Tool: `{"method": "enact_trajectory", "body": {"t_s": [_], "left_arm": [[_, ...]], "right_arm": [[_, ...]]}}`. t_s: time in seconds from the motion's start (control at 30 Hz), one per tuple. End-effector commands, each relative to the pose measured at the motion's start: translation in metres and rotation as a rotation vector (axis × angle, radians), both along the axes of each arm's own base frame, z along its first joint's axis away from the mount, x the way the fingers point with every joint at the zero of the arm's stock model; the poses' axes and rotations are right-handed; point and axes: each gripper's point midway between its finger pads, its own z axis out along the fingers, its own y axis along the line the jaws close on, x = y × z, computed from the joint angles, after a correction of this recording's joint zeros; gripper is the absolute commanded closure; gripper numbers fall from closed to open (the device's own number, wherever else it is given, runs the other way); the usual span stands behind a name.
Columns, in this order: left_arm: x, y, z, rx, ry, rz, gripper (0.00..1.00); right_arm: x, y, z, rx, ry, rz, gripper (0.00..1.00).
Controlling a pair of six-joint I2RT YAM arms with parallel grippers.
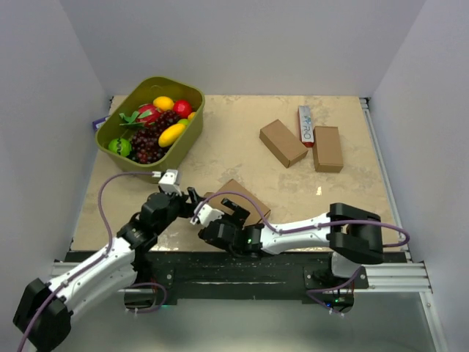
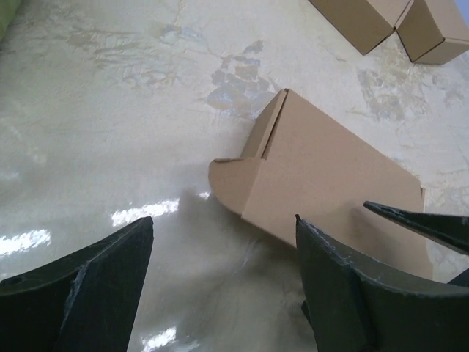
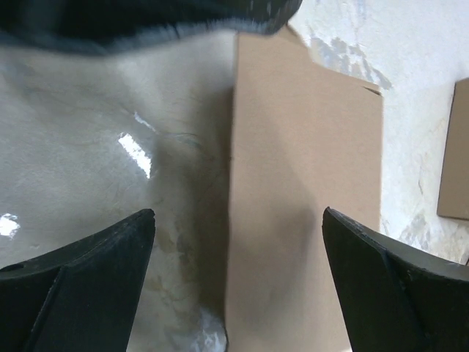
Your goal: Fold the paper box
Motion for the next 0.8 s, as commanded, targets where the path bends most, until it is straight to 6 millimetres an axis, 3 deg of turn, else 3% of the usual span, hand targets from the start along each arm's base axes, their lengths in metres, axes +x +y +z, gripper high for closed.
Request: {"method": "enact_trajectory", "body": {"t_s": [0.0, 0.07, 0.1, 0.17, 0.2, 0.3, 0.5, 0.63, 0.77], "left_arm": [[0.035, -0.028, 0.061, -0.047, -0.169, -0.056, 0.15], [0.046, -0.034, 0.076, -0.046, -0.211, -0.071, 0.14], [0.053, -0.035, 0.067, -0.016, -0.194, -0.082, 0.13], [0.059, -0.049, 0.073, -0.027, -0.197, -0.15, 0.13], [0.063, -0.056, 0.058, -0.005, -0.157, -0.177, 0.14], [0.066, -0.071, 0.046, -0.014, -0.135, -0.248, 0.17], [0.062, -0.09, 0.026, -0.051, -0.113, -0.346, 0.26], [0.052, -0.098, 0.013, -0.088, -0.082, -0.404, 0.33], [0.045, -0.093, -0.004, -0.073, -0.044, -0.402, 0.35]], "right_arm": [[-0.005, 0.005, 0.051, 0.212, 0.048, -0.073, 0.01], [-0.009, -0.003, 0.054, 0.232, 0.081, -0.086, 0.01], [-0.014, -0.003, 0.053, 0.257, 0.123, -0.087, 0.01], [-0.017, -0.009, 0.06, 0.308, 0.164, -0.094, 0.01], [-0.024, -0.009, 0.059, 0.333, 0.214, -0.093, 0.01], [-0.019, -0.023, 0.057, 0.4, 0.295, -0.183, 0.01], [-0.011, -0.036, 0.045, 0.491, 0.387, -0.236, 0.01], [-0.011, -0.043, 0.035, 0.452, 0.404, -0.278, 0.01], [-0.011, -0.071, 0.021, 0.484, 0.474, -0.452, 0.01]]}}
